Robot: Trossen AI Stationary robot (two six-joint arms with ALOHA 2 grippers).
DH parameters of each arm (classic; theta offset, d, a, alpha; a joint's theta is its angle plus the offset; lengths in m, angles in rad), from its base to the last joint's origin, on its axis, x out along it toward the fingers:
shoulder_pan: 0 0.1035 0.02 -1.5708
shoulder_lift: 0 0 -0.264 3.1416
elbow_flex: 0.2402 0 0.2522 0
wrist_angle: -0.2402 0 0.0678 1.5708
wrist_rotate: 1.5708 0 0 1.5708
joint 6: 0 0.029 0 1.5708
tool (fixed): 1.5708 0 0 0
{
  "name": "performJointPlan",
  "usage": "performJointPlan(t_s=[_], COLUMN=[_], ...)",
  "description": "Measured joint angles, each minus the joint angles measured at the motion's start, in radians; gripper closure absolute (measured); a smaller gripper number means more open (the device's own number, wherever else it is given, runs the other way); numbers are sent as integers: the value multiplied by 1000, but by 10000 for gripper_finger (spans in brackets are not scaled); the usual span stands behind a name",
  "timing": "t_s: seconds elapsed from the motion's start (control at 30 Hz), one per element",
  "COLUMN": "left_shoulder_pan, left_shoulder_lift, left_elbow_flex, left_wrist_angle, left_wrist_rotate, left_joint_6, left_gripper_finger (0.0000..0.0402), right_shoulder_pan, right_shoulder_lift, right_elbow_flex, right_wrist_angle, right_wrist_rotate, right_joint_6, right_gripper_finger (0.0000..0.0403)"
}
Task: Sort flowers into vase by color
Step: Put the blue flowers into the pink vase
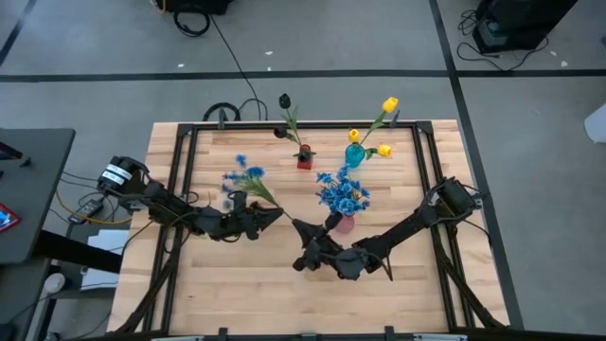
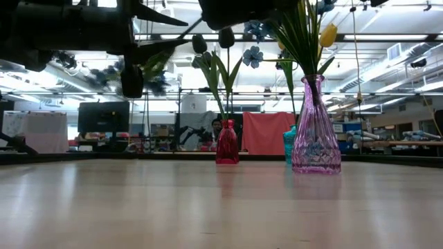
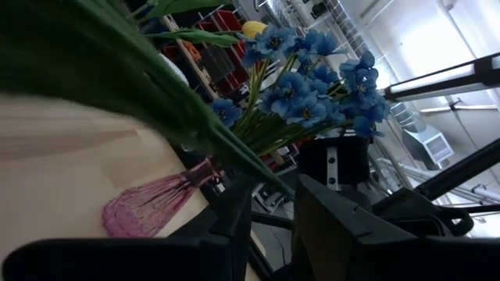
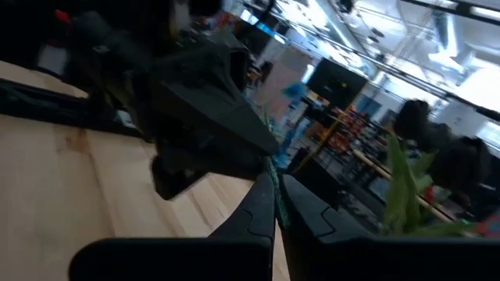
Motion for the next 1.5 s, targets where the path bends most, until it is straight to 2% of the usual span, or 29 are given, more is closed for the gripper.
performJointPlan(t_s=[0.1,0.33,0.63,0.73,0.83,1.03,1.17,1.3,1.4,1.5], left_shoulder_pan=[4,13,13,12,12,14,14,14,14,13], left_shoulder_lift=[0,0,0,0,0,1,1,1,1,1], left_elbow_flex=[0,0,2,2,2,2,1,1,1,2], left_wrist_angle=[0,7,52,53,47,36,34,34,17,-29], left_wrist_rotate=[-8,-10,-6,-5,2,-4,41,137,243,285], left_joint_6=[1,25,97,118,121,147,219,379,584,681], left_gripper_finger=[293,299,378,388,384,379,383,384,383,382], right_shoulder_pan=[-5,-6,-6,-6,-6,-2,22,76,123,172], right_shoulder_lift=[0,0,1,1,1,3,0,-26,-62,-93], right_elbow_flex=[0,0,0,0,0,1,2,2,2,2], right_wrist_angle=[7,7,-18,-42,-80,-49,12,42,51,52], right_wrist_rotate=[-45,-47,-48,-73,-100,-114,-19,129,148,166], right_joint_6=[0,3,3,39,118,149,122,78,80,90], right_gripper_finger=[387,387,385,372,339,230,164,116,97,94])
